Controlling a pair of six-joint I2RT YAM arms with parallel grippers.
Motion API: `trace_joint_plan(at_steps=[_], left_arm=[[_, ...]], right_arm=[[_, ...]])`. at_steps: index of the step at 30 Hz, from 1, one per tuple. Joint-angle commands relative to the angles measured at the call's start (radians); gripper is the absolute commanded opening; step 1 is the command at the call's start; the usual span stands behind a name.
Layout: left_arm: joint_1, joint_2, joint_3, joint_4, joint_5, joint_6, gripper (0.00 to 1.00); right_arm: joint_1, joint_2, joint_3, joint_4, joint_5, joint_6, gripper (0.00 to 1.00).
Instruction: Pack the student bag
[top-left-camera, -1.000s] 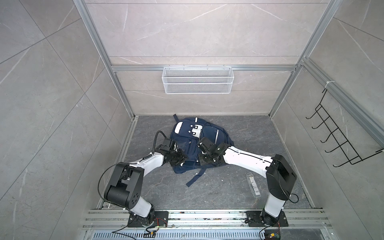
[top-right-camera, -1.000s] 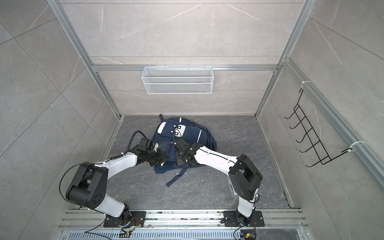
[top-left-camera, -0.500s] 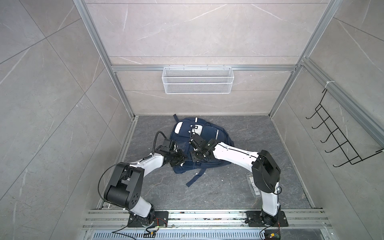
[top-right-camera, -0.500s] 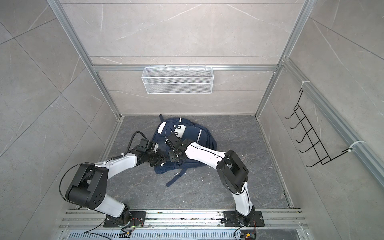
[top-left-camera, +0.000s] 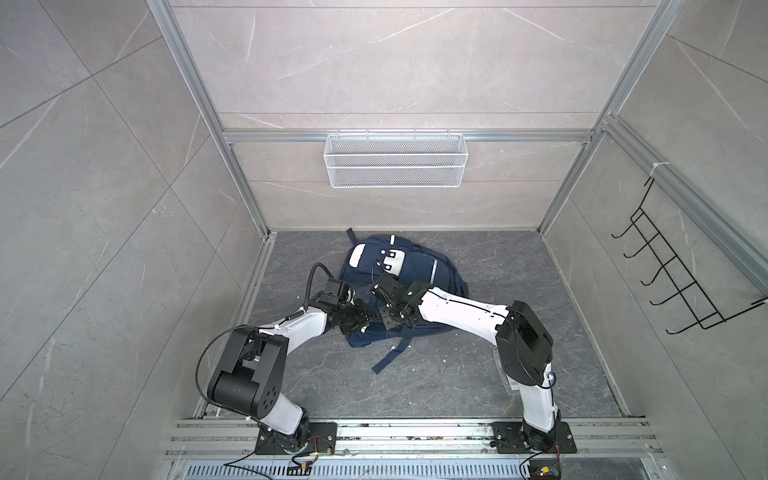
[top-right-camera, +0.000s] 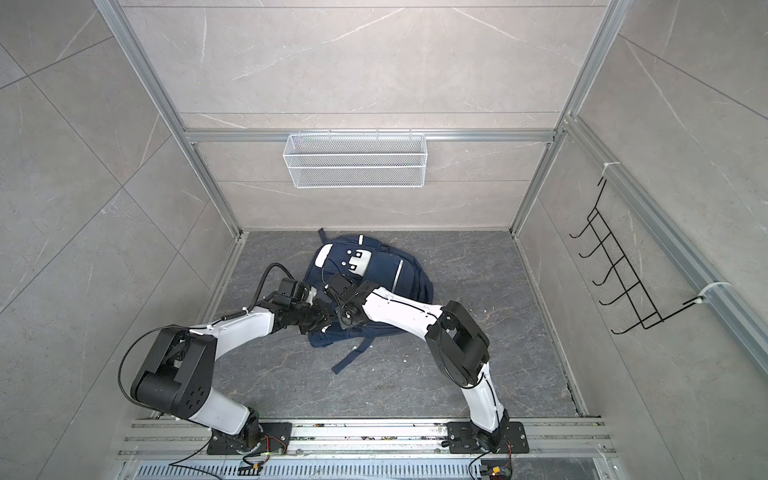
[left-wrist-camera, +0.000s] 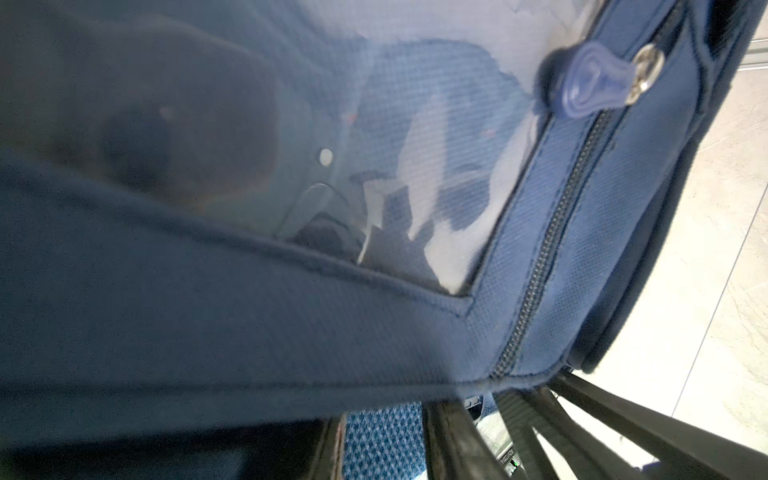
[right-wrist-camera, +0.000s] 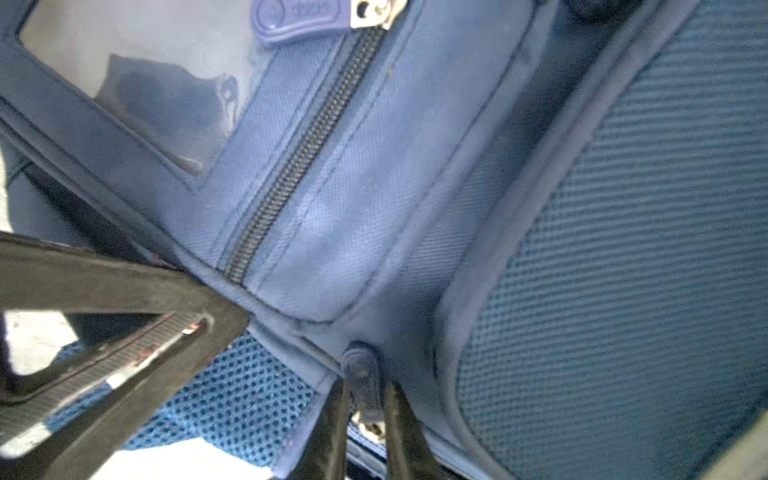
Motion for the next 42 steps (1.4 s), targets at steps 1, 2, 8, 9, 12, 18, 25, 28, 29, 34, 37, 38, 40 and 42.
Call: trace_joint_plan(at_steps=[1,2,8,9,12,18,25,28,29,34,37,38,40,42], left_arm=[[0.01,-0.018,-0.021,-0.022,-0.017,-0.01,0.33],[0.011,-0.017,-0.023,-0.022,-0.016,-0.012,0.33],[0.011,-0.017,-0.02,-0.023,-0.011,-0.014,0.33],[0.011,-0.017,-0.019,-0.022,-0.011,-0.014,0.33],[0.011,-0.02,-0.015,-0.03,-0.011,-0.012,0.33],[0.011,-0.022,-0.01,-0.037,-0.014,-0.009,0.33],[0.01,-0.021,-0.013,-0.031,-0.015,-0.013,0.33],[0.011,-0.023,-0.015,-0.029,-0.014,-0.014,0.34],[0.011,-0.025,-0.017,-0.028,-0.014,-0.014,0.34],[0.011,-0.037,-0.019,-0.032,-0.016,-0.015,0.33],[0.011,-0.04,-0.022,-0.034,-0.015,-0.015,0.33],[0.011,-0.04,-0.023,-0.034,-0.017,-0.015,0.33],[0.01,-0.043,-0.026,-0.031,-0.016,-0.015,0.33],[0.011,-0.043,-0.031,-0.028,-0.017,-0.017,0.33]], right_arm=[[0.006,0.025,0.043,-0.023,0.034,-0.021,0.16],[0.007,0.03,0.049,-0.026,0.039,-0.023,0.15],[0.012,0.039,0.079,-0.029,0.049,-0.044,0.13],[0.012,0.041,0.084,-0.033,0.053,-0.047,0.13],[0.017,0.048,0.105,-0.06,0.075,-0.059,0.17],[0.023,0.055,0.087,-0.074,0.094,-0.072,0.35],[0.032,0.081,0.09,-0.064,0.079,-0.084,0.31],[0.036,0.108,0.115,-0.08,0.092,-0.094,0.3],[0.037,0.121,0.129,-0.091,0.104,-0.096,0.3],[0.038,0.145,0.144,-0.116,0.143,-0.094,0.28],[0.038,0.143,0.138,-0.11,0.149,-0.093,0.24],[0.038,0.141,0.136,-0.108,0.15,-0.094,0.22],[0.038,0.136,0.135,-0.107,0.15,-0.094,0.19],[0.04,0.125,0.129,-0.098,0.155,-0.095,0.18]])
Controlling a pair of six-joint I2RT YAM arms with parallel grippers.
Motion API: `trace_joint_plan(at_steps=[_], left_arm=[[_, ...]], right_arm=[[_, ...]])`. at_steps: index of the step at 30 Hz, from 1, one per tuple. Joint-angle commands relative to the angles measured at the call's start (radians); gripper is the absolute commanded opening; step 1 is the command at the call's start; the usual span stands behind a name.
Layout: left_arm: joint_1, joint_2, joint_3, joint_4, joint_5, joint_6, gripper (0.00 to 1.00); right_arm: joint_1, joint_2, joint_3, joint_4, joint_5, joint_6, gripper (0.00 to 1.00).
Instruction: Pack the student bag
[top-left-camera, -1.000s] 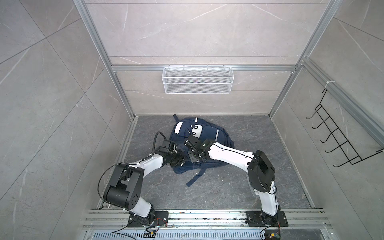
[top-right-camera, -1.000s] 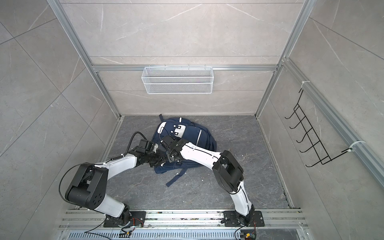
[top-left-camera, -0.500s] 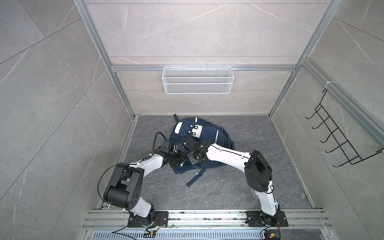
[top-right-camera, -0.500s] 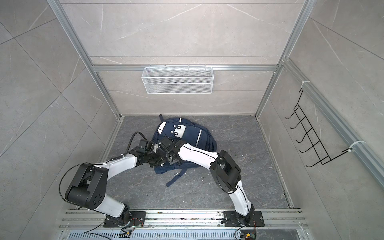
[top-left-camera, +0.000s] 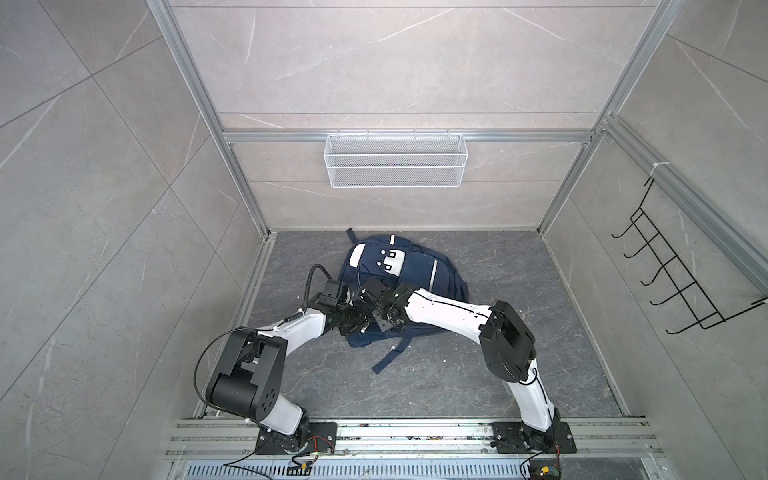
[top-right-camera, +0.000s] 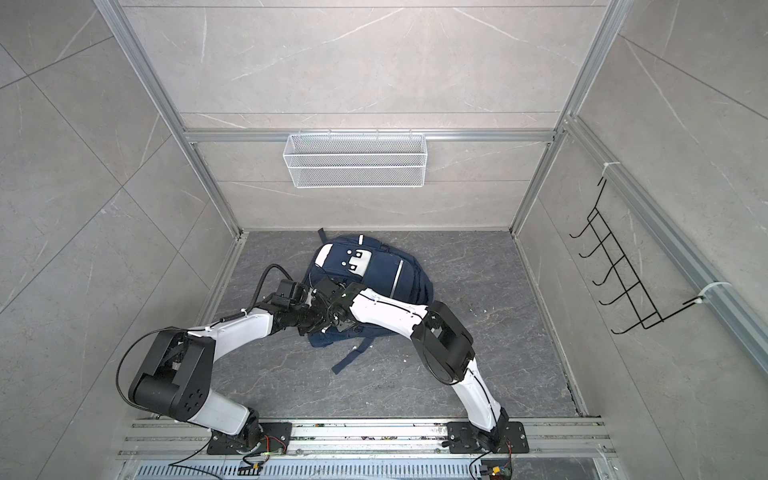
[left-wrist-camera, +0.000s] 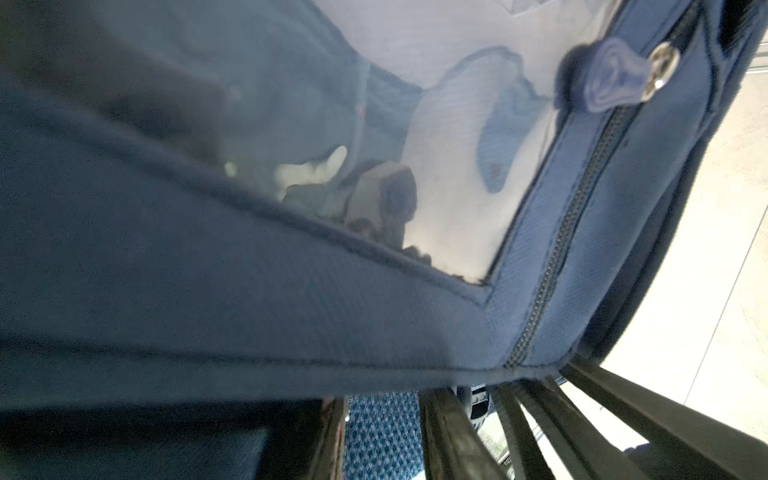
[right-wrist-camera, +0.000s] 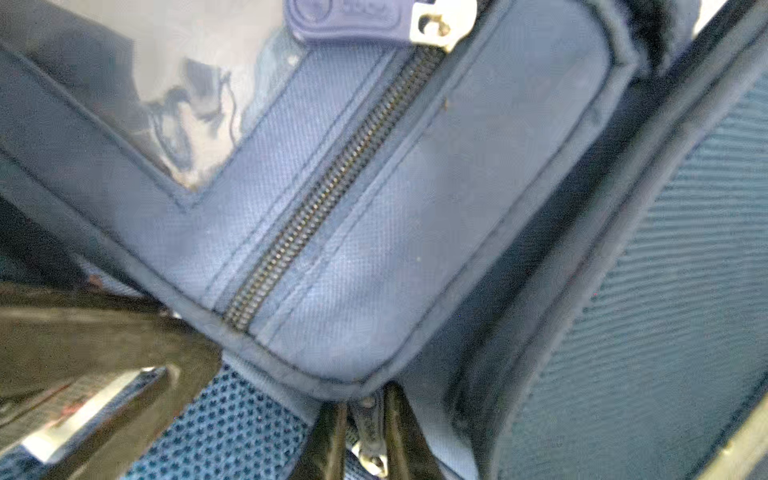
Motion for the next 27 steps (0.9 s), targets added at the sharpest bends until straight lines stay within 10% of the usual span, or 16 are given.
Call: trace_joint_plan(at_steps=[1,27], left_arm=[[0.007,-0.028,-0.017,-0.023,-0.014,-0.019,0.33],[0.007,-0.03,-0.023,-0.02,-0.013,-0.024,0.33]], right_arm=[[0.003,0.008,0.0,-0.01,0.035,-0.008,0.18],[0.003,-0.174,-0.176,0.126,0.169,0.079,0.12]])
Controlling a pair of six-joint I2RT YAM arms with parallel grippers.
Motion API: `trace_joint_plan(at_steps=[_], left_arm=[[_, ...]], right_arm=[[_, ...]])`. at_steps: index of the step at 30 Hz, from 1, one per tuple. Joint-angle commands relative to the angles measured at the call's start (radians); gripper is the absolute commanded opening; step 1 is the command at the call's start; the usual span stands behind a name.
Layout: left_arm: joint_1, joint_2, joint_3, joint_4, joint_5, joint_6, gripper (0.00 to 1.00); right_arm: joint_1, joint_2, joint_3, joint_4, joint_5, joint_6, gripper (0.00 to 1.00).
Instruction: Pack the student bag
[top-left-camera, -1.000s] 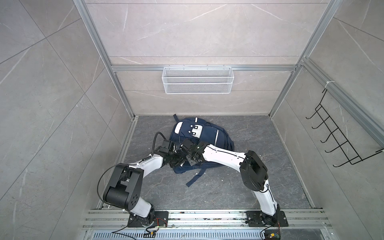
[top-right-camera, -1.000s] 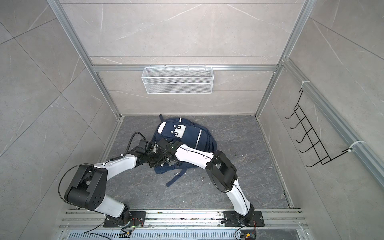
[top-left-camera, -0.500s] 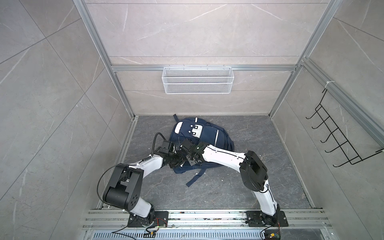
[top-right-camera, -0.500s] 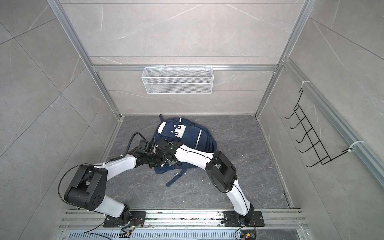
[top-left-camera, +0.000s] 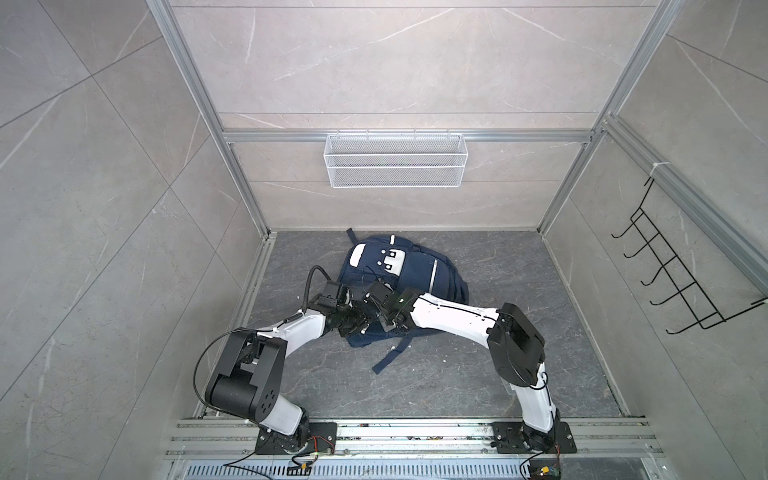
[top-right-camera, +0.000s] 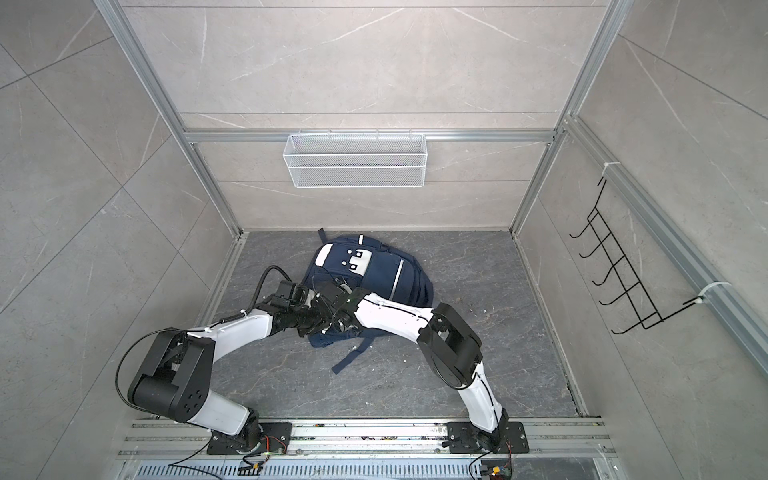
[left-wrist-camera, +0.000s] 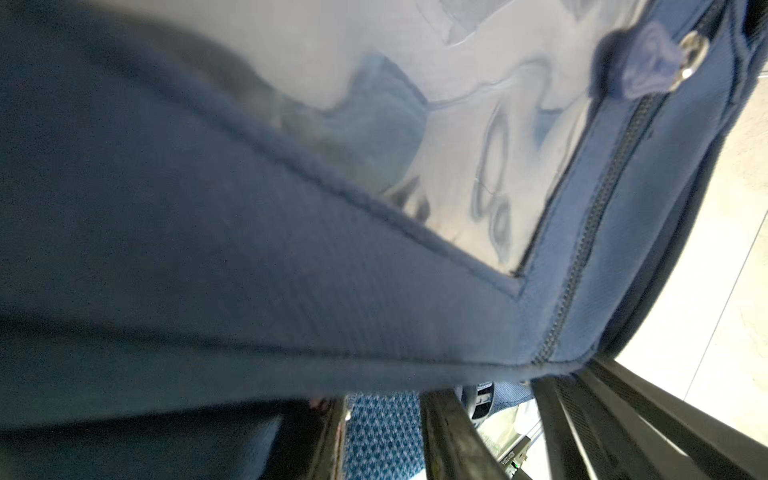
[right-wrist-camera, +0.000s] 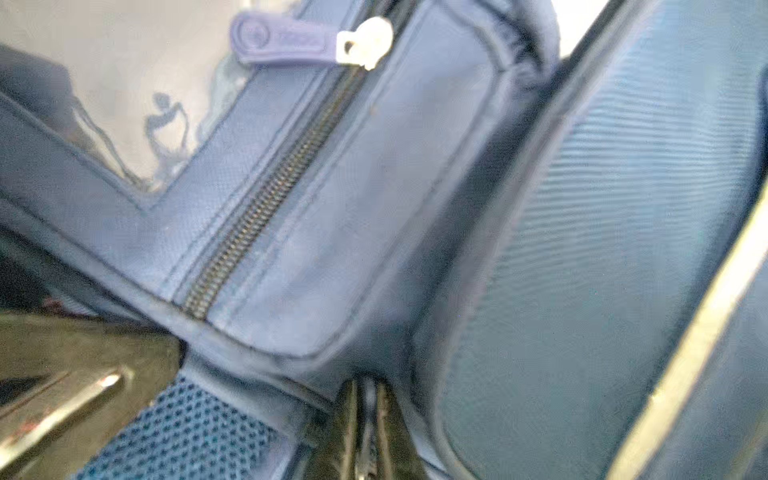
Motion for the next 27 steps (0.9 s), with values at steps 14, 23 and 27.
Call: trace_joint_plan(at_steps=[14,23,27], left_arm=[[0.014,-0.025,-0.005,-0.023,-0.023,-0.002,0.33],[0.038,0.031,0.025,0.001,-0.029,0.0,0.3],[0.051,0.057,0.024,0.016,-0.026,0.001,0.31]], right_arm=[[-0.01,-0.27,-0.291,0.132,0.009,0.133,0.07],[-0.01,-0.413,-0.535,0.266,0.001,0.212,0.05],[-0.013,-0.457,-0.599,0.259,0.044,0.218,0.05]])
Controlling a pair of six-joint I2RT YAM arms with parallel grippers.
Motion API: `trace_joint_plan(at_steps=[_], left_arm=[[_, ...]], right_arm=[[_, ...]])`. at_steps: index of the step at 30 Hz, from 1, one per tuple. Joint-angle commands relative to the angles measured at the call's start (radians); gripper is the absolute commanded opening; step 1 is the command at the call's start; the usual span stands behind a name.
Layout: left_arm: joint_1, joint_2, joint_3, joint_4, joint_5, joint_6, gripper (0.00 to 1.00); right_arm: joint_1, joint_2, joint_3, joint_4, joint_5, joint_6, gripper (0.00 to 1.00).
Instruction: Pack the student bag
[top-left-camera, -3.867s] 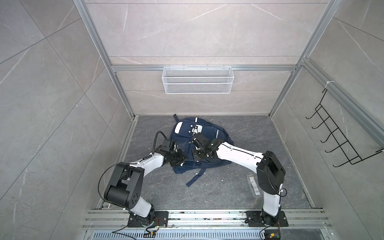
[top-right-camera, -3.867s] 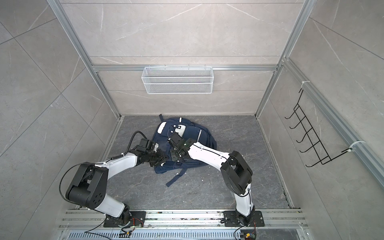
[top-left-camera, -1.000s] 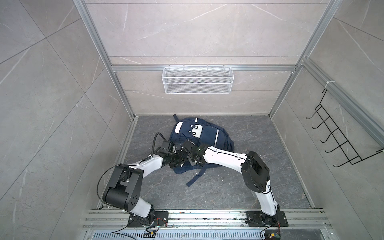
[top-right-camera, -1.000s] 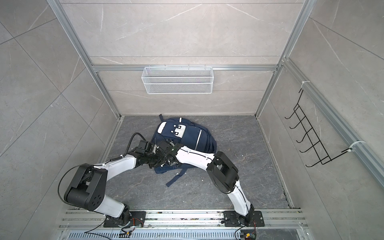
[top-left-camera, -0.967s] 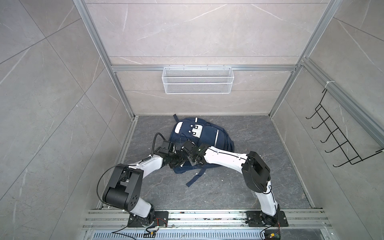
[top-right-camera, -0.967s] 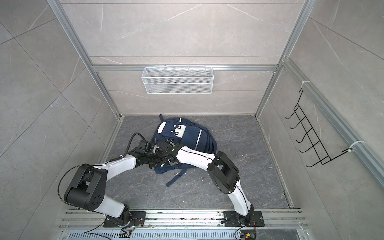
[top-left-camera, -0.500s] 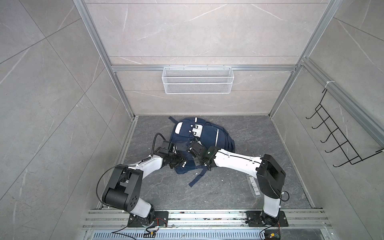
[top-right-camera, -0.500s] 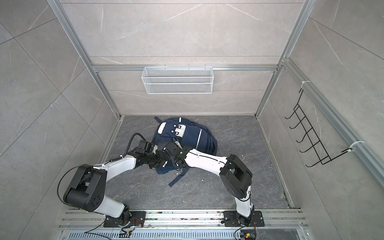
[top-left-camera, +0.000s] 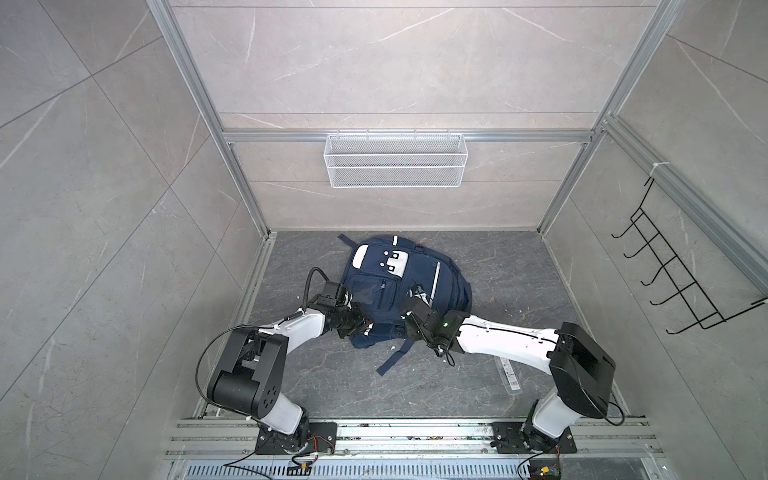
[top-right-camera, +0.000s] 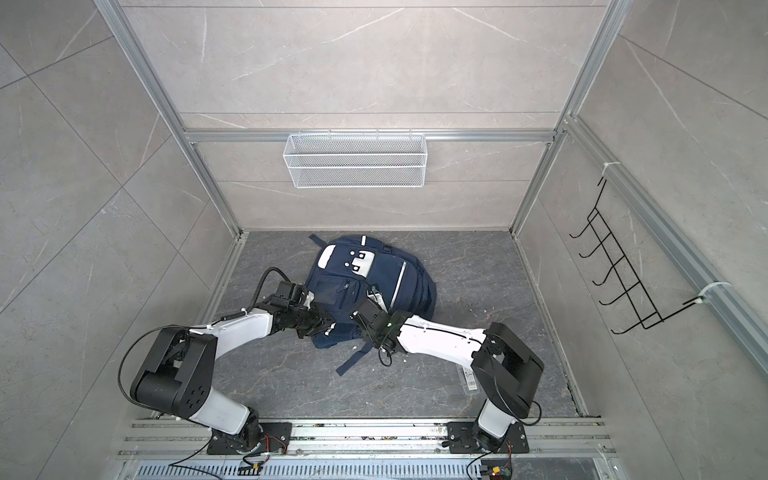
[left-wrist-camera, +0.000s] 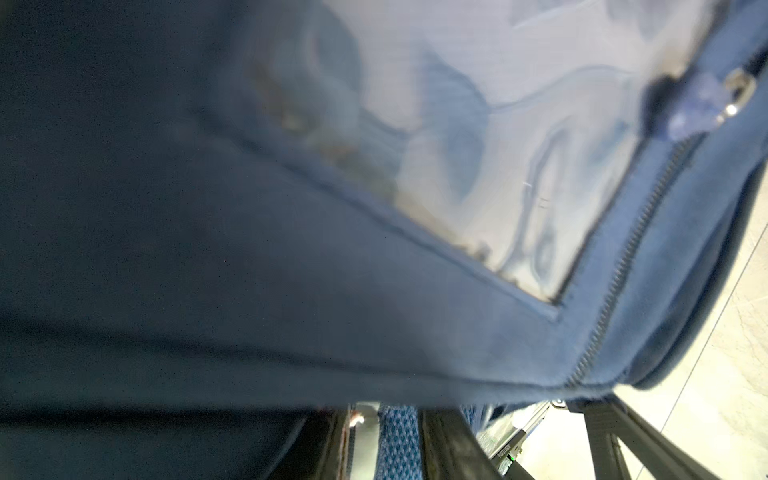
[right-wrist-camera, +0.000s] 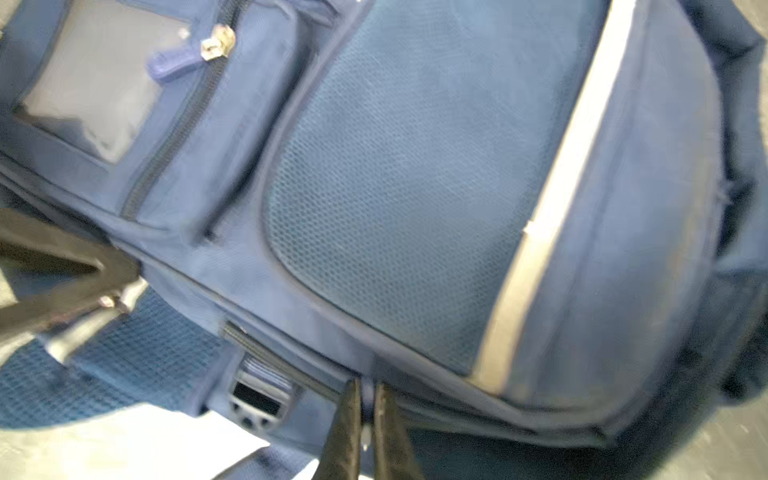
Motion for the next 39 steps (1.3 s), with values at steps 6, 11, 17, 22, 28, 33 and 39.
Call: trace_joint_plan(at_steps=[6,11,17,22,28,33,39], left_arm=[[0.043,0.051,0.002,0.05,-0.033,-0.006,0.3],[0.046,0.062,-0.004,0.05,-0.032,-0.001,0.3],[0.048,0.064,-0.02,0.066,-0.031,-0.006,0.3],[0.048,0.057,-0.013,0.066,-0.029,-0.004,0.3],[0.061,0.048,0.041,-0.001,-0.046,0.034,0.3],[0.079,0.083,0.128,-0.024,-0.046,0.033,0.31],[0.101,0.149,0.274,-0.051,-0.036,0.023,0.32]], right_arm=[[-0.029,-0.128,-0.132,-0.089,0.096,0.02,0.05],[-0.133,-0.238,-0.229,-0.094,0.11,-0.005,0.05],[-0.269,-0.323,-0.285,-0.056,-0.02,-0.058,0.04],[-0.269,-0.282,-0.271,-0.003,-0.155,-0.046,0.01],[-0.269,-0.283,-0.28,0.049,-0.253,-0.037,0.0],[-0.263,-0.27,-0.278,0.088,-0.352,-0.02,0.0],[-0.155,-0.234,-0.246,0.145,-0.381,0.02,0.0]])
